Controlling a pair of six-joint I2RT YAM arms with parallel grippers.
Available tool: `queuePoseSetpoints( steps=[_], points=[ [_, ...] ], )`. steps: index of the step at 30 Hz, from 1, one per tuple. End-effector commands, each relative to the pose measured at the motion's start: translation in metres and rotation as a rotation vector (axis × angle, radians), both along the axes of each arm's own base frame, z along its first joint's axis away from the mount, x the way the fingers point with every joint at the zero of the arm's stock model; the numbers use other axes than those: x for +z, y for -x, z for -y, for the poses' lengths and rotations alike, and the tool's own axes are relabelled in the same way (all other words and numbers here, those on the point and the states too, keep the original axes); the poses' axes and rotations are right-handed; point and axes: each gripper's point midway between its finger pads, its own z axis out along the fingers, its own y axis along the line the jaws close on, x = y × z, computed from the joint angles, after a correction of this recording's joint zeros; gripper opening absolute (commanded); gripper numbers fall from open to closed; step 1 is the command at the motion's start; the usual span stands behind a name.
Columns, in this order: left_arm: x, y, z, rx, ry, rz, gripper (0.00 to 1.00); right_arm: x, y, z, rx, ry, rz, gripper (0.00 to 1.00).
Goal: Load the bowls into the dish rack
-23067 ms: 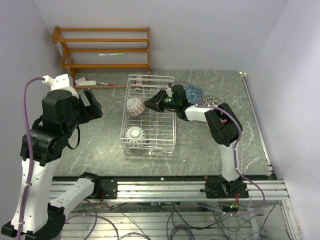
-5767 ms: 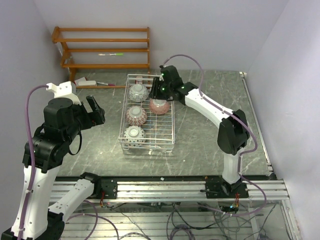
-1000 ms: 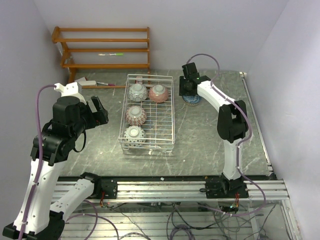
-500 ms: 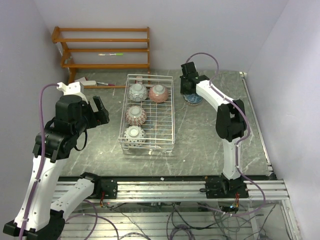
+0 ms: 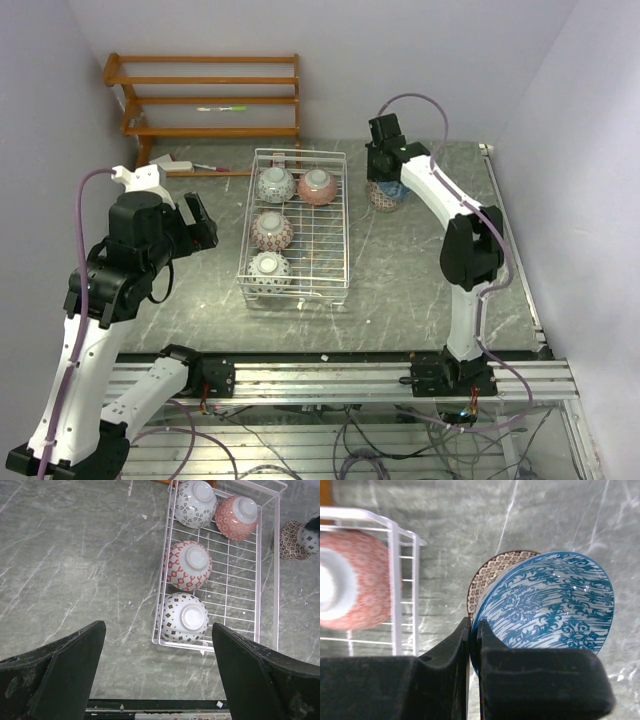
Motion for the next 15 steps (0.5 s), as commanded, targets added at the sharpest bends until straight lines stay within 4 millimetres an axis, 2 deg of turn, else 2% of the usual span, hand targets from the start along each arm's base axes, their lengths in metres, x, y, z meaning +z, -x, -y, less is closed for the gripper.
queuePoseSetpoints(
  steps=[1,4,5,7,11,15],
  points=[
    [0.011,-0.002,0.003,-0.015,0.01,0.045,1.0,0.117,-0.005,-0.004,0.041,-0.081,0.234,0.0],
    [0.015,-0.002,0.003,-0.017,0.01,0.054,1.0,0.155,0.011,-0.03,0.147,-0.24,0.276,0.0],
    [0.017,-0.002,0.003,-0.018,0.011,0.057,1.0,0.172,0.023,-0.045,0.21,-0.327,0.288,0.0],
    [0.02,-0.003,0.003,-0.021,0.011,0.066,1.0,0.193,0.046,-0.071,0.317,-0.487,0.283,0.0],
    [0.025,-0.002,0.004,-0.031,0.014,0.078,1.0,0.225,0.101,-0.113,0.49,-0.803,0.255,0.0],
    [0.027,0.0,0.004,-0.037,0.012,0.079,0.99,0.246,0.15,-0.135,0.58,-1.01,0.225,0.0]
  ],
)
